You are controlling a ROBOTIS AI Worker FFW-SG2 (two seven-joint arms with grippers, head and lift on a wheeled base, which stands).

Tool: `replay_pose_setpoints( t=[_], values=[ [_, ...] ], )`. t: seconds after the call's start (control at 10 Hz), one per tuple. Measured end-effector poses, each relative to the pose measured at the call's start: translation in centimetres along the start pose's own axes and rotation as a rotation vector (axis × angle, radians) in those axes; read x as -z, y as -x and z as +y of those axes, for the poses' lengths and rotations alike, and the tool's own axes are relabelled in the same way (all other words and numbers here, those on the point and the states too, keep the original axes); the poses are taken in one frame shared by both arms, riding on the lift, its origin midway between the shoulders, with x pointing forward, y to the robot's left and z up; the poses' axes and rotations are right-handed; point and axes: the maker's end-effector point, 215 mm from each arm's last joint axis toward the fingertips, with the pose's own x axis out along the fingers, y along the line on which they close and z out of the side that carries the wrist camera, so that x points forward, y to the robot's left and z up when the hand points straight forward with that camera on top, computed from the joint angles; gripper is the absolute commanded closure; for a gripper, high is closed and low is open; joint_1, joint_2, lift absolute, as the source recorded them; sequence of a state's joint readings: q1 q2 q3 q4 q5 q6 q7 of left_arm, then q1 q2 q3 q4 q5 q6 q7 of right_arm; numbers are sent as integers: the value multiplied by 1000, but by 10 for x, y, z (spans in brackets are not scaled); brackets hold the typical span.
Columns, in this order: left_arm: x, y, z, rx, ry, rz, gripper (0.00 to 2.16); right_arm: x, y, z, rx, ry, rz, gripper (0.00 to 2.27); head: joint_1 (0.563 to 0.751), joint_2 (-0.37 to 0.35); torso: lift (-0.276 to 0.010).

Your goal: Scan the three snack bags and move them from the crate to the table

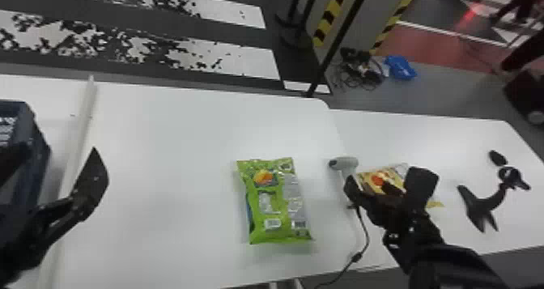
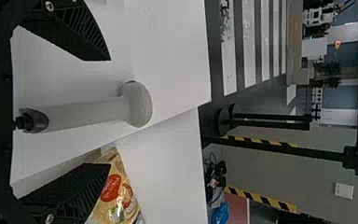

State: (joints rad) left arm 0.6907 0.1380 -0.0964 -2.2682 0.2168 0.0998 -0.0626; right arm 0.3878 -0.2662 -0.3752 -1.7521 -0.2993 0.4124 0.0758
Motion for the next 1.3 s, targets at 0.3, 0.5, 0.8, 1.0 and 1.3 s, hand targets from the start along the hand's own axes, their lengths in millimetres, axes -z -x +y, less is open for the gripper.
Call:
replay_pose_setpoints(
  t=[0.3,0.5,0.8,1.0,1.3],
  values=[
    [10,1,13,-36,-4,22,36,5,-45,-20,-62,-2,13,63,695,-350,-62],
    [16,3,19,-39,2,33,36,17,-63,-17,-86,-25,48,63,695,-350,-62],
    [16,4,26,-38,3,36,36,34,-77,3,-132,-27,94,2182,695,-350,-62],
    [21,5,26,-34,4,46,36,49,-82,16,-165,-25,144,2236,695,-350,-62],
    [27,4,29,-33,4,59,36,50,-81,25,-183,-10,148,2236,695,-350,-62]
  ],
)
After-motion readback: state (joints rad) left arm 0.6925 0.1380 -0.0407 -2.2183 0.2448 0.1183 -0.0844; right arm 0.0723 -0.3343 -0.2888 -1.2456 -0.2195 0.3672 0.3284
